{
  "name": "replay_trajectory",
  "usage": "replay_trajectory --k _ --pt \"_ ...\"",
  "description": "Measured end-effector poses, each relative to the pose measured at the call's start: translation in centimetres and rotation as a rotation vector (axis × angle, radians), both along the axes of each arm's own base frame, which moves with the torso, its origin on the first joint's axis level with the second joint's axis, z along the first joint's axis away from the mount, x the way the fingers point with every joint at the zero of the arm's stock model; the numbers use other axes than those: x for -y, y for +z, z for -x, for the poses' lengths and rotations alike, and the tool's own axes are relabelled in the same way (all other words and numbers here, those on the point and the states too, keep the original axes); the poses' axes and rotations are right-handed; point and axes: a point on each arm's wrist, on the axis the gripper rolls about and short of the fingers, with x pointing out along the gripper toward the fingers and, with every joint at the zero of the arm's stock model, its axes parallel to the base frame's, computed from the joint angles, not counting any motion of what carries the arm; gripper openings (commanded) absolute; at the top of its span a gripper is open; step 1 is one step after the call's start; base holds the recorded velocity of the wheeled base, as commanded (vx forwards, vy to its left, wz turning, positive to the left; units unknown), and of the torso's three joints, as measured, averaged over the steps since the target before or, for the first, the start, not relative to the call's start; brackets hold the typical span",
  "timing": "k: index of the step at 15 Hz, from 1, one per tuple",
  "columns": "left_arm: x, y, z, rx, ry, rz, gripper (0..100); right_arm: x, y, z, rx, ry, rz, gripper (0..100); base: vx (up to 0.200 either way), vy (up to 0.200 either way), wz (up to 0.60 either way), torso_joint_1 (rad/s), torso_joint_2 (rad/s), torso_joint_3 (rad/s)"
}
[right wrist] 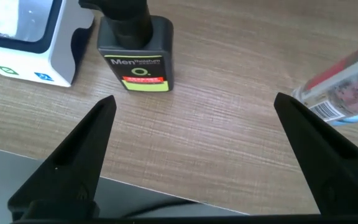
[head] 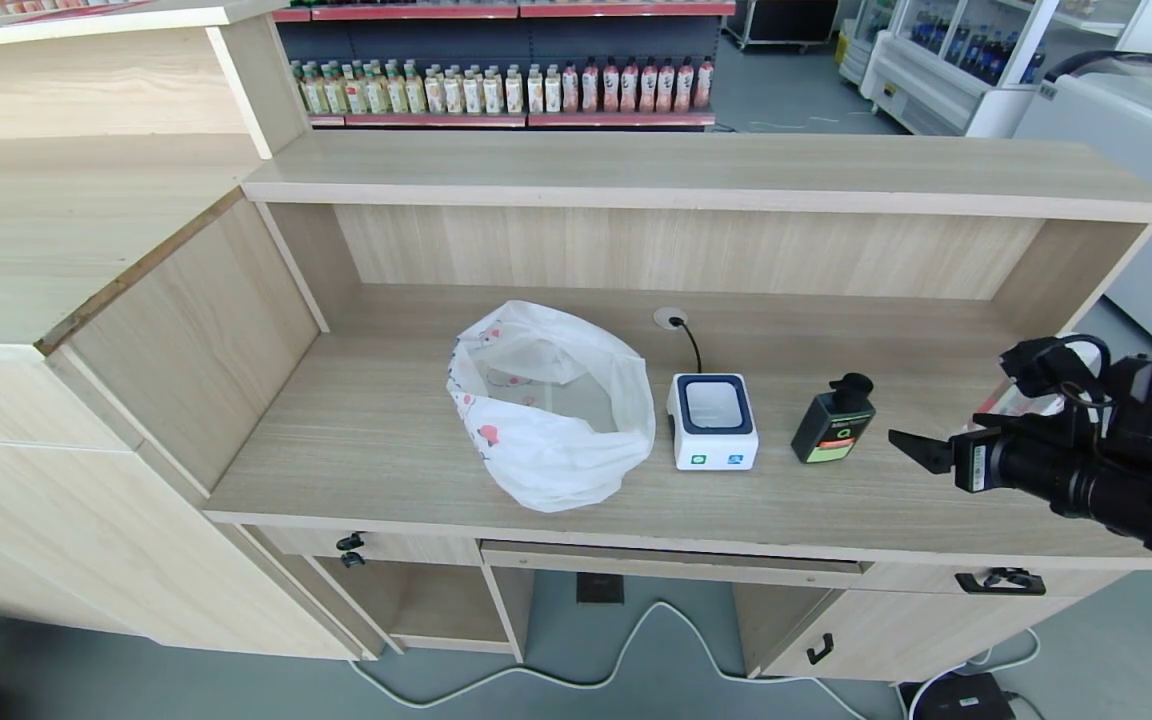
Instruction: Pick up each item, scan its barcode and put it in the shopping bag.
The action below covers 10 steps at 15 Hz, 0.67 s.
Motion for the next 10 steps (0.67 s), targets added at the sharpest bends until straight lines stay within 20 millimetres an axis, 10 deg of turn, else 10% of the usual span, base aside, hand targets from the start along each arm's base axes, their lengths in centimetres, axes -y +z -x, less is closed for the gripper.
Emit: replay_trajectory --k 10 --pt "0.0 0.0 0.0 0.0 0.0 0.0 100 -1.9 -1.9 -2.1 0.002 0.069 0.023 100 0.0 0.0 0.0 0.0 0.0 0.0"
